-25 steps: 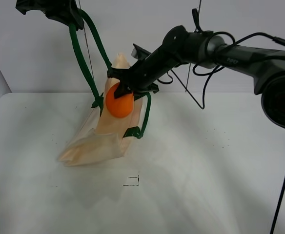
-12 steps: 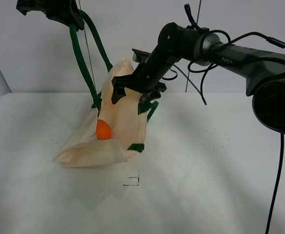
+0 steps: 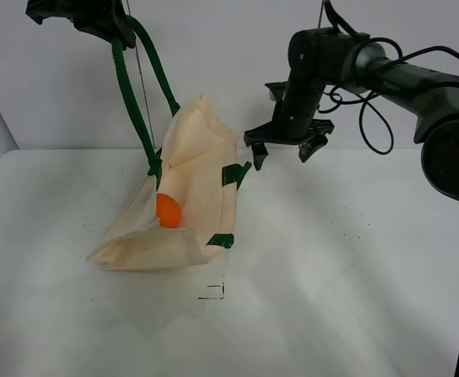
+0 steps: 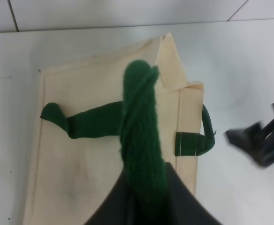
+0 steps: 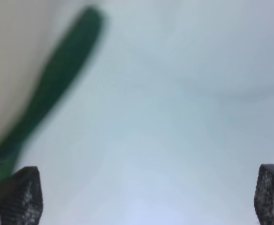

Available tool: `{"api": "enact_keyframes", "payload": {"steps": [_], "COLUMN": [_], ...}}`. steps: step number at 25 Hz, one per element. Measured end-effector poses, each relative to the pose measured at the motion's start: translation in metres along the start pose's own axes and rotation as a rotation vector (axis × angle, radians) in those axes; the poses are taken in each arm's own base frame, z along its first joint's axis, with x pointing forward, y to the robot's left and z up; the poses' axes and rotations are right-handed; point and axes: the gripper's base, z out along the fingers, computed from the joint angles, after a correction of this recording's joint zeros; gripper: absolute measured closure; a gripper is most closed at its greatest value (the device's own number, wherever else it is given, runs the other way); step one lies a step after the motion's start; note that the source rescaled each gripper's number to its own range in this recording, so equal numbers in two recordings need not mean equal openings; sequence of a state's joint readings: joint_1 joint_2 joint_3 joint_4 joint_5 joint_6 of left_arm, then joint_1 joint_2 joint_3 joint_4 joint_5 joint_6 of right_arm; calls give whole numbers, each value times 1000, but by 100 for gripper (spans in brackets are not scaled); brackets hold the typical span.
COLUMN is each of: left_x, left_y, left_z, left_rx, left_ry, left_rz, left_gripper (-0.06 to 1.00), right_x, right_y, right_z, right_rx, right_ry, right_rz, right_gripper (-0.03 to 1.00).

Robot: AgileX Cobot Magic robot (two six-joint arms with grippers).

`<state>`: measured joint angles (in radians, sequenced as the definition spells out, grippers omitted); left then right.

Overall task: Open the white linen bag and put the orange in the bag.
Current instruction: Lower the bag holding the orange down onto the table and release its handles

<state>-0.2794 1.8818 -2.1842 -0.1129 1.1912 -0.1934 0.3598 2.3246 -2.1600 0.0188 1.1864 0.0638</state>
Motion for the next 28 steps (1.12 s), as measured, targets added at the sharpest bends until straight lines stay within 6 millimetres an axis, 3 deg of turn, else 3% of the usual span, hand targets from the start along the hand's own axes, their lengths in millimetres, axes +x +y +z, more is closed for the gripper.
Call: {"api": "enact_keyframes", "payload": {"steps": [6, 9, 12, 20, 23, 28], "left_x": [0, 0, 0, 0, 0, 0], "left_y": [0, 0, 0, 0, 0, 0], "left_z": [0, 0, 0, 0, 0, 0], "left_rx": [0, 0, 0, 0, 1, 1], "left_ry": [0, 0, 0, 0, 0, 0], "left_rz": [0, 0, 0, 0, 0, 0], "left_gripper": [94, 94, 94, 94, 94, 94], "right_x": [3, 8, 12, 25, 48, 104], "right_y": [-92, -127, -148, -152, -145, -128], "right_z": [-4, -7, -9, -14, -25, -67], "right_rx": [71, 98, 110, 105, 99, 91], "right_ry": [16, 15, 15, 50, 110, 180], "right_rz": [149, 214, 255, 258, 259, 258], "right_gripper": [-3, -3, -3, -3, -3, -3]}}
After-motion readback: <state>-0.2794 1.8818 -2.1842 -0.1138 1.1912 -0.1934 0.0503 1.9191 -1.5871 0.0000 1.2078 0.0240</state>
